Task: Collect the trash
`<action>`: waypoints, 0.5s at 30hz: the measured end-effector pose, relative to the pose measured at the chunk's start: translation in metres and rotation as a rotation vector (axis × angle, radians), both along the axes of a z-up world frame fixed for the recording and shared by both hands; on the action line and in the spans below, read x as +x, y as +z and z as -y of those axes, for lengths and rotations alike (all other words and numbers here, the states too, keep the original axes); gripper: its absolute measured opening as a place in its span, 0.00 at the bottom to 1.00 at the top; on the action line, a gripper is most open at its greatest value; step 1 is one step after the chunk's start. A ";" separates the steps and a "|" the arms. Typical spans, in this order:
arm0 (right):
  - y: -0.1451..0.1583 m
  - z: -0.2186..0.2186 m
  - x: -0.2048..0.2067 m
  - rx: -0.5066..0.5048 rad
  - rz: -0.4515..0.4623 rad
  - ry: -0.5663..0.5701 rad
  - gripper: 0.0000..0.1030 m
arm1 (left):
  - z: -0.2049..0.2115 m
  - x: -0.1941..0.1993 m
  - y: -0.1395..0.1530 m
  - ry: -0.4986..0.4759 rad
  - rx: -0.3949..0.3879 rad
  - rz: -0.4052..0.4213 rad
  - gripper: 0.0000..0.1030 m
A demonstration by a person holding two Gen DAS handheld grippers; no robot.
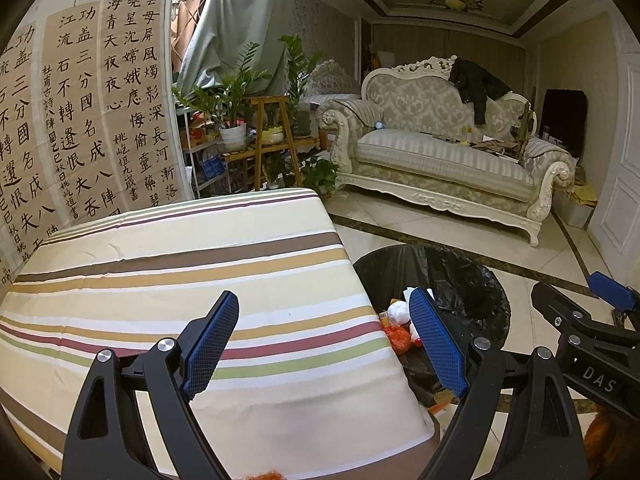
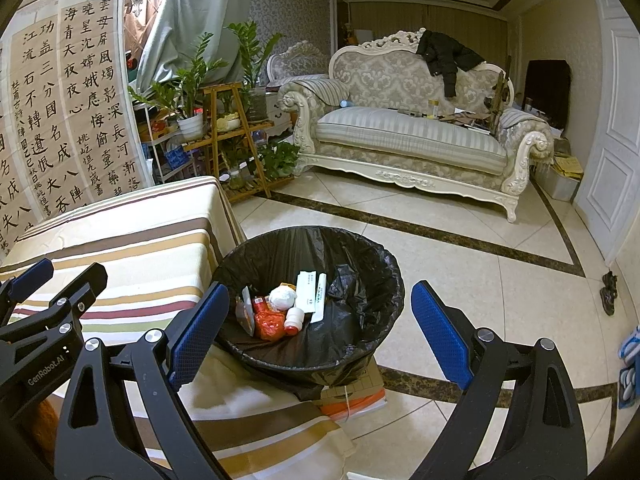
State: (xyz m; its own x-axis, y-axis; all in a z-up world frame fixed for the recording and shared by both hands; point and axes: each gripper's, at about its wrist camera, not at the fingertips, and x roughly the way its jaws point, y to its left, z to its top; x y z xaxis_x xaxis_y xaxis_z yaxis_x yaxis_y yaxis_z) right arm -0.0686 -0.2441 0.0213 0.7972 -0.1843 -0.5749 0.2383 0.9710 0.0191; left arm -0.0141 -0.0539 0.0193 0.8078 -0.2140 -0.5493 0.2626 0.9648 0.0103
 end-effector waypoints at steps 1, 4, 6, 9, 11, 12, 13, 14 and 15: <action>0.000 0.000 0.000 0.000 -0.001 0.000 0.88 | 0.000 0.000 0.000 0.000 0.000 -0.001 0.82; 0.000 0.000 0.000 0.000 0.000 -0.001 0.88 | 0.000 0.000 0.000 -0.001 -0.002 -0.001 0.82; 0.000 0.000 0.000 0.000 0.000 -0.001 0.88 | 0.000 0.000 0.000 -0.001 -0.003 -0.001 0.82; 0.000 -0.001 0.000 0.000 -0.001 0.000 0.88 | -0.001 0.001 0.001 -0.003 -0.009 -0.006 0.82; 0.000 -0.001 0.000 0.000 -0.001 0.000 0.88 | -0.001 0.000 0.002 0.006 -0.010 0.001 0.82; 0.000 -0.001 0.000 0.000 -0.001 -0.001 0.88 | -0.002 0.000 0.003 0.009 -0.010 0.007 0.82; 0.000 -0.001 0.000 0.000 -0.001 -0.001 0.88 | -0.003 -0.001 0.004 0.013 -0.007 0.018 0.82; 0.000 -0.001 0.000 0.000 -0.001 -0.001 0.88 | -0.002 -0.001 0.004 0.016 -0.002 0.023 0.82; 0.000 -0.001 0.000 0.000 -0.001 -0.001 0.88 | -0.002 -0.002 0.005 0.016 0.001 0.028 0.82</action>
State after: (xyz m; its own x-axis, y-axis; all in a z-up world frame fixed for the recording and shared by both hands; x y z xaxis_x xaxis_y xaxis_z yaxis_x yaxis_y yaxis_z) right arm -0.0683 -0.2430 0.0213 0.7964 -0.1850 -0.5758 0.2390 0.9709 0.0186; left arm -0.0158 -0.0519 0.0243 0.8263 -0.2001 -0.5264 0.2463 0.9690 0.0183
